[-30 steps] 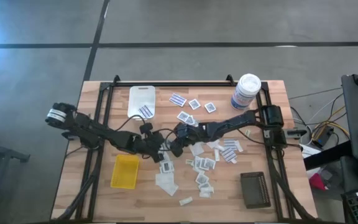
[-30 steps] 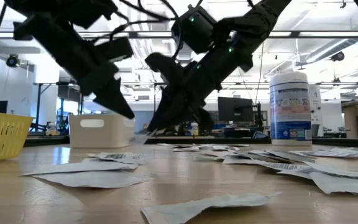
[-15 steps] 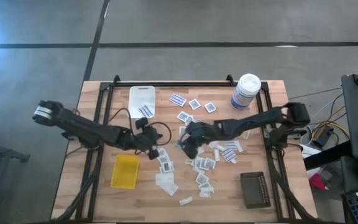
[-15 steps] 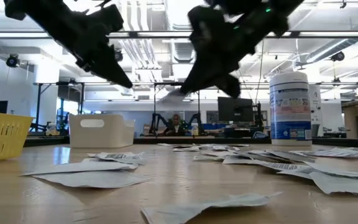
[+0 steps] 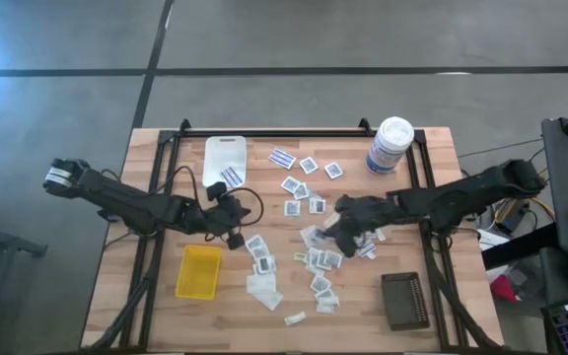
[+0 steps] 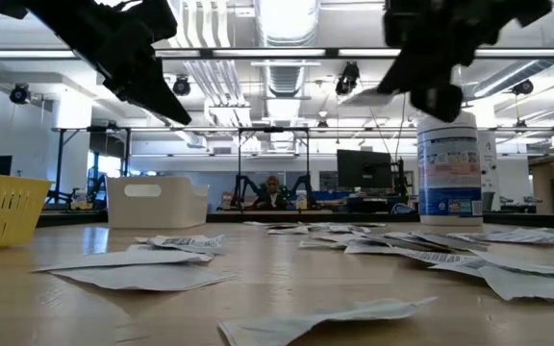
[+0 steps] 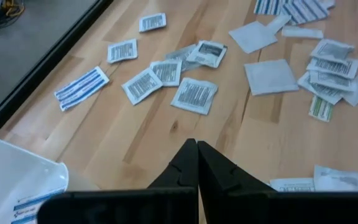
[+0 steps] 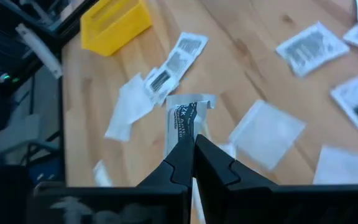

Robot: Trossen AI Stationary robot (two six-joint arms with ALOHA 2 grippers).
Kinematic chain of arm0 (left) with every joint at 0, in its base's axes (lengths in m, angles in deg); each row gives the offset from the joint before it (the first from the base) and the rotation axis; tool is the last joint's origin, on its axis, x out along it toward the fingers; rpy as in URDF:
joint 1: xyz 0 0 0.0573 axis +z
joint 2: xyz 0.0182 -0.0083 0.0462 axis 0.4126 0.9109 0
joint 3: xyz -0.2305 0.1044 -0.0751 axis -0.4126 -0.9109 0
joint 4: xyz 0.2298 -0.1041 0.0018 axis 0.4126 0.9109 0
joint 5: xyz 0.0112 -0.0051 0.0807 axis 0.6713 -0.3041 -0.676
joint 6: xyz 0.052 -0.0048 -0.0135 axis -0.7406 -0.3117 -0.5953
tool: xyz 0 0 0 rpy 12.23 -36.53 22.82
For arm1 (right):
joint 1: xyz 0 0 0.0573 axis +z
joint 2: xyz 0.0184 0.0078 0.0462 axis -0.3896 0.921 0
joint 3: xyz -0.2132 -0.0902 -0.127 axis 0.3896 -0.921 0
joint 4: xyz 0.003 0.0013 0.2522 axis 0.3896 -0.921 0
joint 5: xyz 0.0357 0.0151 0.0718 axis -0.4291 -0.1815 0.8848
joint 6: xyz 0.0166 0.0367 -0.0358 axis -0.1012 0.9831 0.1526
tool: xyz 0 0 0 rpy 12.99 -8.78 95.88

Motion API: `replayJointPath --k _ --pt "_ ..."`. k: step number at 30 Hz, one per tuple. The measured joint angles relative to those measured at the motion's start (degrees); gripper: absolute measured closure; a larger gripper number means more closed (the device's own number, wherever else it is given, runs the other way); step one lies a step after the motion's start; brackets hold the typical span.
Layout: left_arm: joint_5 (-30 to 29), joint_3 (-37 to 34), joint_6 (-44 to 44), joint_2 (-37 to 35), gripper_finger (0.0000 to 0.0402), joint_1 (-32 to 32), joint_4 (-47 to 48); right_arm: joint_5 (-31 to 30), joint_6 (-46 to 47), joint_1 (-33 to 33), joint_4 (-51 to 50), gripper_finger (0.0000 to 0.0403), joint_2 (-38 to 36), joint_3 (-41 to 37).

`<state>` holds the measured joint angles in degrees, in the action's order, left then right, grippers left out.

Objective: Pick & Place First Aid Supplies
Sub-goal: Put the towelette pack into the black bin

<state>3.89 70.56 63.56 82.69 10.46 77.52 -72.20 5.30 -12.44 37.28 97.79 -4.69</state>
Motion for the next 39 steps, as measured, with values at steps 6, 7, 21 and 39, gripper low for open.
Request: replayJointPath --k 6,7,21,39 --pt "-0.09 -0.2 0.99 0.02 0.0401 0.02 0.23 0.08 5.53 4.91 -8.24 0.0394 -8.58 -1.09" --pt "-0.09 -0.26 1.08 0.02 0.0401 0.02 0.17 0.28 5.89 5.85 -10.25 0.0394 -9.77 -1.07" --pt "0.17 -0.64 1.6 0.02 0.0401 0.02 0.1 4.18 22.9 21.25 -27.48 0.0394 -17.13 0.92" --pt "0.2 -0.64 0.72 0.02 0.0401 0.02 0.14 4.5 51.79 40.3 -33.07 0.0394 -9.17 0.92"
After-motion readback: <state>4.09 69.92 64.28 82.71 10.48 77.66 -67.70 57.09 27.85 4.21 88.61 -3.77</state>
